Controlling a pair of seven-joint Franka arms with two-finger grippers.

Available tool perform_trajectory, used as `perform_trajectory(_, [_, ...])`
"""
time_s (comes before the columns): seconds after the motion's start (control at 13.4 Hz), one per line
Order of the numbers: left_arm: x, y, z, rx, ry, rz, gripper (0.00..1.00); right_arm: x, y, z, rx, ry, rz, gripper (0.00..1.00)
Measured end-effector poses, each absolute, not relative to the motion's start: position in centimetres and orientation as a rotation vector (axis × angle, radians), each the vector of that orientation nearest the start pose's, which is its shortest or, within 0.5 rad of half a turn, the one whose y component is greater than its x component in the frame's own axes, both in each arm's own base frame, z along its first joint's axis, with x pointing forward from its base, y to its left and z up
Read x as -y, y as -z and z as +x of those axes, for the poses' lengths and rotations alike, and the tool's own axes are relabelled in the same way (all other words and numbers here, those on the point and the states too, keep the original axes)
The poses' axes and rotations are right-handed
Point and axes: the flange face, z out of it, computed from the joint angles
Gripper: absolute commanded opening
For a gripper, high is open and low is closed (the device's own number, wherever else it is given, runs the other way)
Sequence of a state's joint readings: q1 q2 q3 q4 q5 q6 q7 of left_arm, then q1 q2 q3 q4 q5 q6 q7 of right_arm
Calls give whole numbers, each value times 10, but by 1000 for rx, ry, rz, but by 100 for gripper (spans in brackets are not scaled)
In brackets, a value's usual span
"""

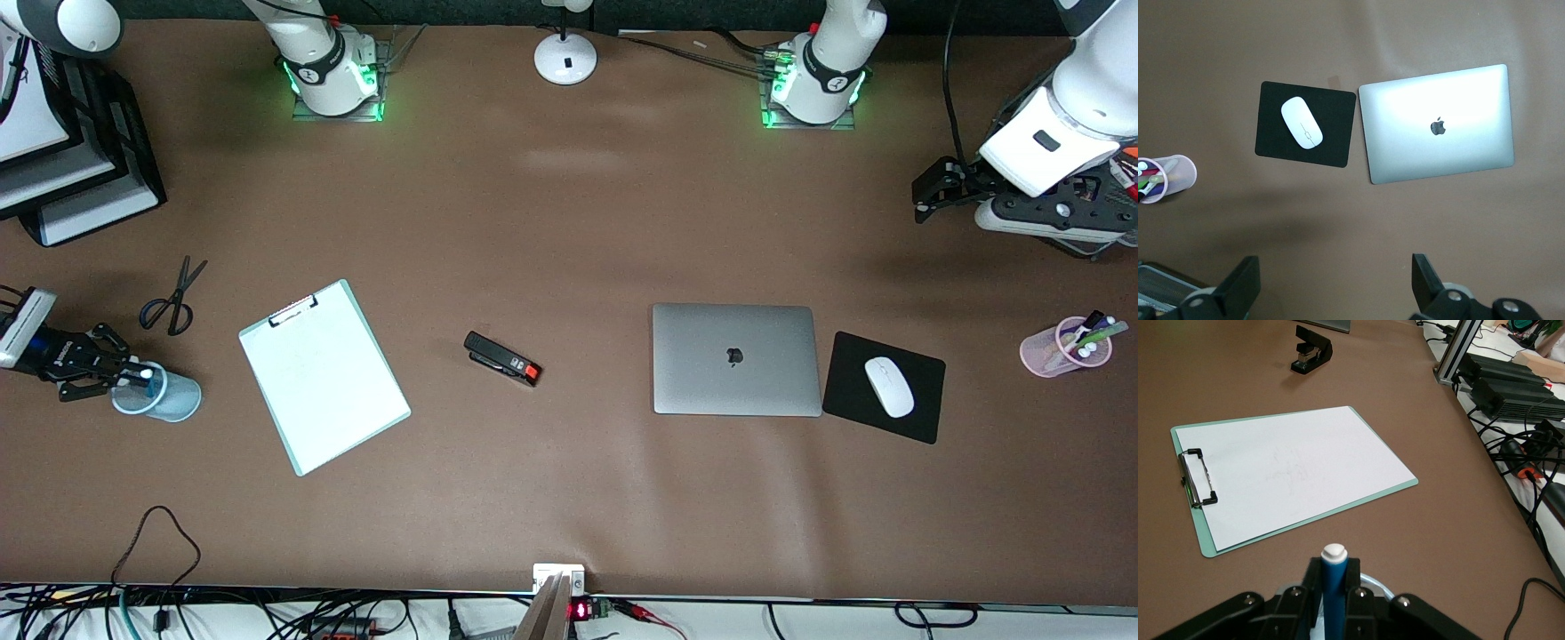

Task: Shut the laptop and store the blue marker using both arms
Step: 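Lower the blue marker into the light blue cup and open the right gripper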

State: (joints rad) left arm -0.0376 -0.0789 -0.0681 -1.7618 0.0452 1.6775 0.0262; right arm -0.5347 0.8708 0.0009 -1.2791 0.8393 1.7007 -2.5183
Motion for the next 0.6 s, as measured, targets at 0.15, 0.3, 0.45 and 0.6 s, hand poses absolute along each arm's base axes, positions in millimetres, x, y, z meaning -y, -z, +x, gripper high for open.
perform_trajectory(0.15, [54, -586, 533, -211, -7, -3086, 100, 301, -220, 648, -2455, -1371, 2232, 15])
perform_trajectory(0.3, [54, -586, 533, -211, -7, -3086, 100, 301, -219, 648, -2454, -1371, 2234, 100])
perform_trajectory(0.45, [54, -586, 533, -212, -7, -3086, 100, 302, -220, 648, -2446, -1368, 2247, 100])
perform_trajectory(0.6, [55, -586, 533, -214, -7, -3086, 100, 303, -222, 648, -2412, -1360, 2312, 100])
